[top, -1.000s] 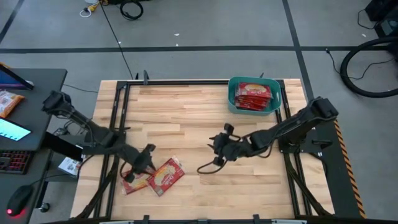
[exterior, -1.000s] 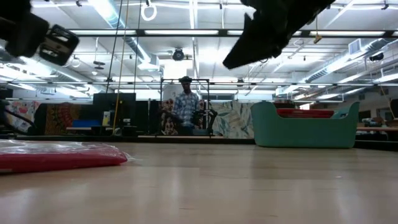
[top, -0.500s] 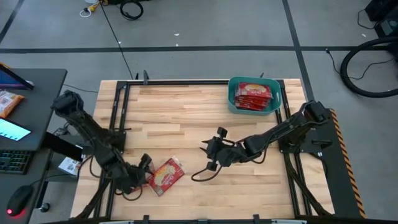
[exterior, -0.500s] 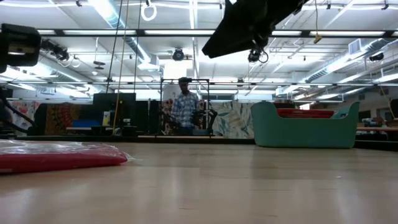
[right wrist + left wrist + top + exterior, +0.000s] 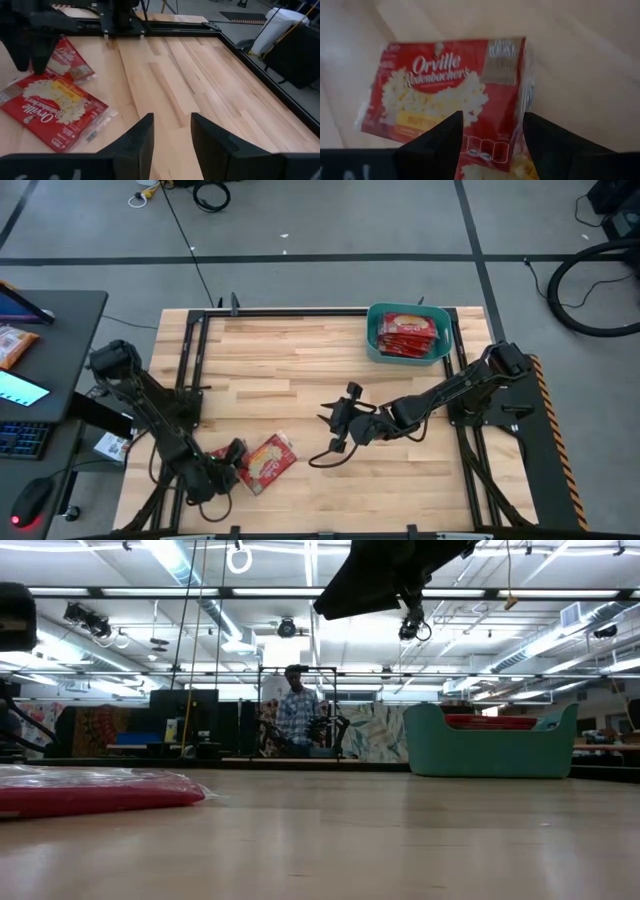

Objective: Sort popcorn bags into baskets
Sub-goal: Put the red popcorn bag into the blue bin

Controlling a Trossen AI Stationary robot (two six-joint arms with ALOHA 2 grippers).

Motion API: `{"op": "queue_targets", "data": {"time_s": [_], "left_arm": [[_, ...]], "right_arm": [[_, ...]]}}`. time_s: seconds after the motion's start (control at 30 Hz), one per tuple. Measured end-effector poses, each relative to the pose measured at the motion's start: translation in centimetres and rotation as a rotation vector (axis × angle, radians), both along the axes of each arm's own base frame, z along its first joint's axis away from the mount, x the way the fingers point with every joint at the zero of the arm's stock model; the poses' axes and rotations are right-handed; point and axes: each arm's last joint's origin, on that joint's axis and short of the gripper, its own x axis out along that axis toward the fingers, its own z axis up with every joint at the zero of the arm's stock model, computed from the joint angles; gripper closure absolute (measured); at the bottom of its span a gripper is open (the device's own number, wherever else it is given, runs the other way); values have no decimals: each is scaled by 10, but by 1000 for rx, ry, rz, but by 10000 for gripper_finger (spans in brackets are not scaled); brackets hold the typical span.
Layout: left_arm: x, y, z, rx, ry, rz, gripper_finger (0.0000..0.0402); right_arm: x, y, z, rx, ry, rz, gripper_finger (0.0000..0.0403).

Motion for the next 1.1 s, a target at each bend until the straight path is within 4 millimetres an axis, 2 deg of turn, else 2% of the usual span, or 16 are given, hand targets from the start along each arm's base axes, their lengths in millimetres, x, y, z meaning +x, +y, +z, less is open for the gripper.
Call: {"op": "queue_targets", "data": {"time_s": [0.27,0.6,0.8,1.03,1.1], "left_arm": [[-3,-8,-18,81,45,-29,191],[-6,-9,-19,108,21,-12,203],[-5,-8,-19,94,17,25,268],[-2,-6,-18,-7,33,154,383],[0,-5,-15,-28,42,156,392]], "right_arm": [[0,0,0,0,2,3,270],[0,1,0,11,3,20,270],[-2,5,-1,-11,18,46,270],[-5,16,-1,-47,40,122,270],[-5,18,-1,-41,43,148,270]]}}
